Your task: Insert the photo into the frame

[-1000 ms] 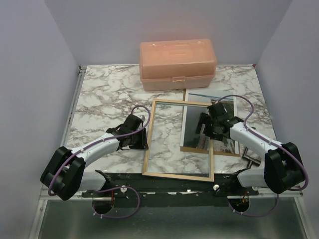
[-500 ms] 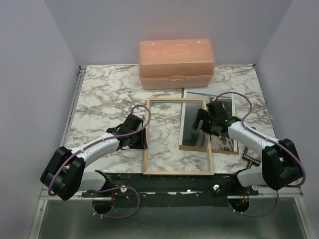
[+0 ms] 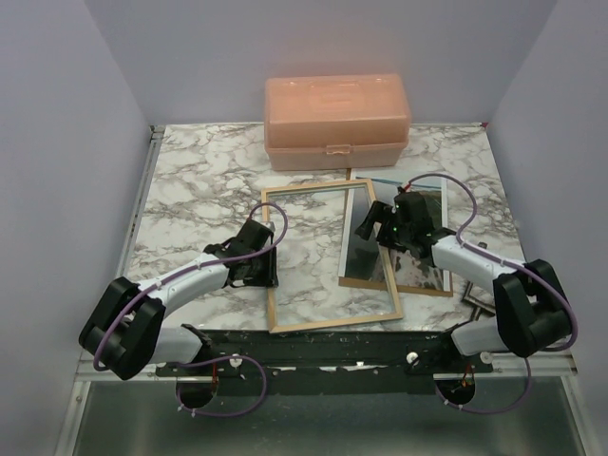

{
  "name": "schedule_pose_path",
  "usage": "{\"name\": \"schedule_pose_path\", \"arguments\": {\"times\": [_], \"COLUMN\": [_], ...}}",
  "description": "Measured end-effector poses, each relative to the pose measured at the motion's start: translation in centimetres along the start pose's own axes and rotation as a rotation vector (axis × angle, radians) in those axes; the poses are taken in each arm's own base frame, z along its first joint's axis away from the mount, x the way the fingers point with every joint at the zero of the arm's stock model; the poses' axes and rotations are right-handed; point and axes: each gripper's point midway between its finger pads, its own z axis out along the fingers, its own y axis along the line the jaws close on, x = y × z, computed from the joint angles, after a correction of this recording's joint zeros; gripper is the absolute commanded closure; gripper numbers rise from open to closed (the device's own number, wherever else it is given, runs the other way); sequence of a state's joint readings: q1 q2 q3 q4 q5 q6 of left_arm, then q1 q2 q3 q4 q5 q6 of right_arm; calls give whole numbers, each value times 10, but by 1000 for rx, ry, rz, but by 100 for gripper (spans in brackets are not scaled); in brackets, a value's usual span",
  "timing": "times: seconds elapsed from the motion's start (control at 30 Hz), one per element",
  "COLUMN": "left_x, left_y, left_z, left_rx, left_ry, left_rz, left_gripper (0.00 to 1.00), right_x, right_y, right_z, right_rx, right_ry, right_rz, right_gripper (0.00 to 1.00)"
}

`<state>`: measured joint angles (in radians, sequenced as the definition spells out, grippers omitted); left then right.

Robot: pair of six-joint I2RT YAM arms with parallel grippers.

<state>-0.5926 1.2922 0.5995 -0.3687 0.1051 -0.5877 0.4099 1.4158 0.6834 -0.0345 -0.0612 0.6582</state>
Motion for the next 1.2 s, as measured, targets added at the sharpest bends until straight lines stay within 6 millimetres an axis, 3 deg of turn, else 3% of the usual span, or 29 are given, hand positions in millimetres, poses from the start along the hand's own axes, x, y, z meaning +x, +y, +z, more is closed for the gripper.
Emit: {"name": "schedule_pose_path", "arguments": {"times": [0.13,0.37,0.5,0.63,0.83,1.2], "left_x": [0,0,-1,-5,-6,-23], "left_y": [1,0,-3,-6,0,16], "left_z": [0,0,-1,-5,-10,-10], "left_rx": [-3,1,10,27,47,48], "left_ry": [1,-1,-7,-30,-55,-71], "left_rz": [0,1,-2,-7,-62,-193], "left_gripper": [63,55,29,17,17,28], "right_x": [5,37,46,47,39,29], "right_y": [2,5,5,-5,-14,-17], "right_z": [-9,-38,-45,-47,-44,-32], "right_rx": [-10,-13,-8,31,67,93], "right_ry": [22,165,199,210,192,205], "right_rz": [7,51,62,84,118,111], "right_gripper": [9,9,8,7,6,6]}}
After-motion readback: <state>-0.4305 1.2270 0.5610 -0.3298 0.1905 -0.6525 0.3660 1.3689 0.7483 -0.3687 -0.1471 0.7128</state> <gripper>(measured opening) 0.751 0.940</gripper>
